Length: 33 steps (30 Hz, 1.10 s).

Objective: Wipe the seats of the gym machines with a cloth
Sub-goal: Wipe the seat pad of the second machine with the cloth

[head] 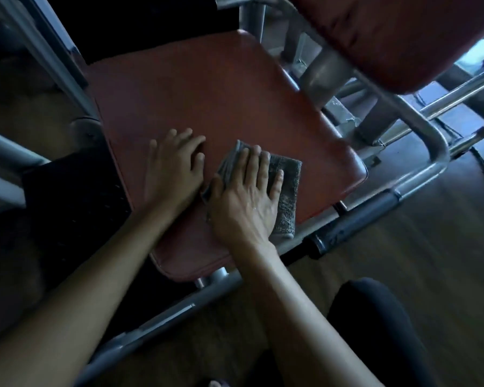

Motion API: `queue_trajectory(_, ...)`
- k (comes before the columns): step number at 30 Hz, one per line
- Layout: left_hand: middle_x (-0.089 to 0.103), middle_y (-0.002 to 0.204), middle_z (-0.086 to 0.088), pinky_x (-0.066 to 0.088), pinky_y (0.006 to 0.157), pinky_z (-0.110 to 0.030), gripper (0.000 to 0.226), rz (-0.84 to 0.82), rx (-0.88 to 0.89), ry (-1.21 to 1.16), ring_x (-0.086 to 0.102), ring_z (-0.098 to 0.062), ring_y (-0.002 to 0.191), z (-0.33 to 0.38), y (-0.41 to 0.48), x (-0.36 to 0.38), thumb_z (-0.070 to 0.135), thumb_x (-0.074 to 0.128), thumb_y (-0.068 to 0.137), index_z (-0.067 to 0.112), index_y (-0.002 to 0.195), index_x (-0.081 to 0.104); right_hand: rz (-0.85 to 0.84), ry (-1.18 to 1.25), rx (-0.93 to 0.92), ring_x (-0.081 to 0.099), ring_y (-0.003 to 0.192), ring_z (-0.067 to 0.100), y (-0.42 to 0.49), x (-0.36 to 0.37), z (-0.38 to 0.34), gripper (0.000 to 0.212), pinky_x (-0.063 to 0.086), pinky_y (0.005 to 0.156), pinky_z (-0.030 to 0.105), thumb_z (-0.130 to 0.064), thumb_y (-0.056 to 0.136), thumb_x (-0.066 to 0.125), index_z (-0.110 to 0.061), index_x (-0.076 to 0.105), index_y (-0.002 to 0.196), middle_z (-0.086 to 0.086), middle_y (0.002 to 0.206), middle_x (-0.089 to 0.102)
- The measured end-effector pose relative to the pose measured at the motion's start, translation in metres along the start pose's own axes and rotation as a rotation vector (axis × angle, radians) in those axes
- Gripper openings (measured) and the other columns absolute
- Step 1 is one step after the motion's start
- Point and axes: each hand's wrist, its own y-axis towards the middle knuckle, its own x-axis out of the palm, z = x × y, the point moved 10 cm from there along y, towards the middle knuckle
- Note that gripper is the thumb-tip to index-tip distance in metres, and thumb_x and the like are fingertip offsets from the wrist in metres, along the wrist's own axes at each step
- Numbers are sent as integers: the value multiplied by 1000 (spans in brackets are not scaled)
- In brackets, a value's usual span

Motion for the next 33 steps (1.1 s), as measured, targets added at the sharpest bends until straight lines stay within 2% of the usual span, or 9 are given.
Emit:
queue_trajectory(5,39,154,-3,9,122,-46,41,-52,-51,-4,23,-24,148,7,-7,-6,26,42,101,20,142,49,-94,-51,77,-16,152,15,10,-18,0,67,-16,121,45,-45,103,24,-17,-1,159,1,167,-9)
queue_trajectory(10,43,151,-4,11,122,-47,39,-61,-72,29,27,-24,147,4,-4,-3,25,44,101,18,139,52,-184,-128,-4,-16,152,17,29,-28,16,69,-16,121,45,-56,101,25,-24,3,159,0,166,-12)
queue_trajectory(13,44,151,-6,14,122,-49,41,-72,-31,69,28,-27,146,17,5,4,24,38,102,16,140,50,-181,-176,-63,-12,153,20,49,-36,32,67,-14,121,49,-58,100,26,-28,11,158,2,167,-7)
queue_trajectory(16,42,152,-7,15,121,-50,45,-96,-3,103,28,-29,146,35,24,17,29,32,102,16,142,48,-156,-214,-41,-6,153,24,77,-44,55,66,-10,122,52,-58,100,26,-27,17,158,5,167,0)
queue_trajectory(22,33,157,-7,9,121,-50,46,-119,-21,128,21,-28,149,61,72,40,34,34,104,20,147,39,-109,-233,-25,10,153,30,156,-55,80,66,5,121,56,-56,100,29,-24,21,157,8,165,14)
queue_trajectory(26,33,157,-9,13,121,-52,47,-145,21,148,22,-30,148,88,93,55,35,35,103,19,148,38,-79,-188,120,19,151,28,133,-71,108,66,16,120,54,-57,101,31,-25,20,157,7,165,16)
queue_trajectory(31,35,156,-10,16,119,-57,47,-121,27,174,24,-33,147,103,98,66,34,36,103,18,147,39,-109,-175,354,19,150,25,76,-91,153,71,16,121,49,-65,97,24,-30,6,158,4,164,15)
queue_trajectory(33,34,157,-10,15,119,-58,47,-121,35,163,23,-33,148,104,96,67,33,36,104,18,148,38,-130,-186,430,21,147,27,78,-87,159,73,17,119,50,-66,96,20,-27,5,157,6,162,19)
